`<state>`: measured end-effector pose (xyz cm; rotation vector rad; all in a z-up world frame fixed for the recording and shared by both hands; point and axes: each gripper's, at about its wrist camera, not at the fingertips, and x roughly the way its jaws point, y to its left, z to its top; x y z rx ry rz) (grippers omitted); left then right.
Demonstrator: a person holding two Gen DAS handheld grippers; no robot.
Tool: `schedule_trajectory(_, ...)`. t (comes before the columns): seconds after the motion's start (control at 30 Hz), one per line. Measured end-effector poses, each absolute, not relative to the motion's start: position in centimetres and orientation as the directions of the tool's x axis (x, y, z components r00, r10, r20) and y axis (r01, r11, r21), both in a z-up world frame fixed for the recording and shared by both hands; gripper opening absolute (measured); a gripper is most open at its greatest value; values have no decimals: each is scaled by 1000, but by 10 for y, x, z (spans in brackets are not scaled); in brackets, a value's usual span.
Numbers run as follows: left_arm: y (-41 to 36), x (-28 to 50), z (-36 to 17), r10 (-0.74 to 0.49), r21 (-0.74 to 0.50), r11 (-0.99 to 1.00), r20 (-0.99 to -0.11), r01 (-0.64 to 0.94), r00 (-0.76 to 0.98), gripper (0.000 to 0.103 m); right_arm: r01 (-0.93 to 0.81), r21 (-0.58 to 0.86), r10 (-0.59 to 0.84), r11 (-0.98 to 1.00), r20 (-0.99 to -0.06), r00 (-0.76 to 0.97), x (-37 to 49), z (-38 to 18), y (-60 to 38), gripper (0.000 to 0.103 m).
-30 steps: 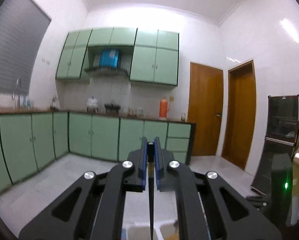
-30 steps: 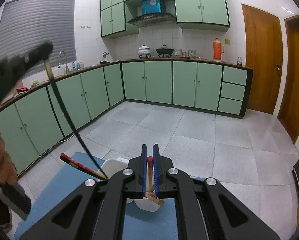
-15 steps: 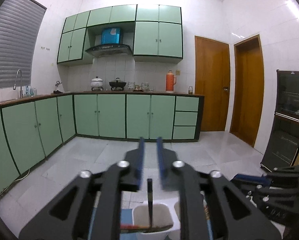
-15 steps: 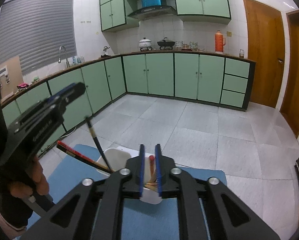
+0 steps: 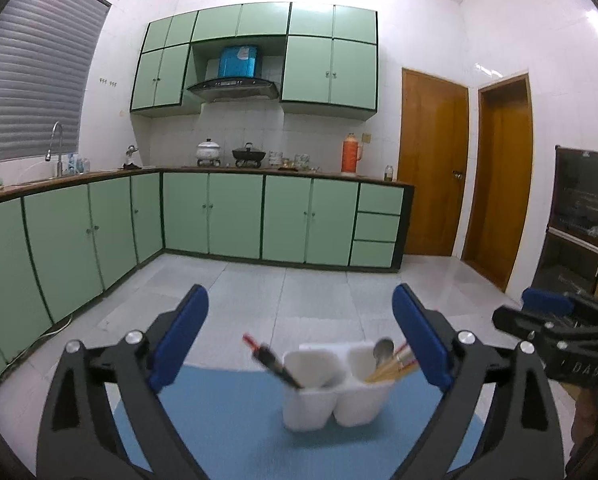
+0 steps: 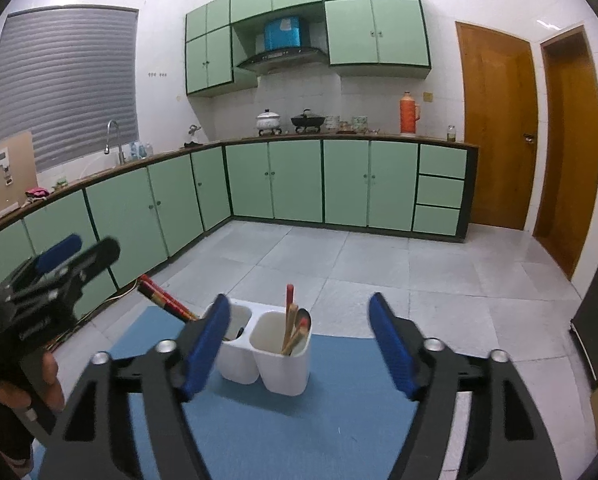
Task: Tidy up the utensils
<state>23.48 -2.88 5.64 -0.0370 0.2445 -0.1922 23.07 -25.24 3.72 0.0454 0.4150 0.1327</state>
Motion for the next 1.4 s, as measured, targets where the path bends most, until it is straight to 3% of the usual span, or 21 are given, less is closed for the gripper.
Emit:
schedule_trajectory(0.2,-22,204,53,-166,-64,986,-285,154,944,98,-84,67,104,994,-395,913,198,37,-251,97)
schedule_trajectory(1.4,-39,134,60,-176,-19,984,-319,179,931,98,-139,92,165,986,-395,904,141,43,-244,97)
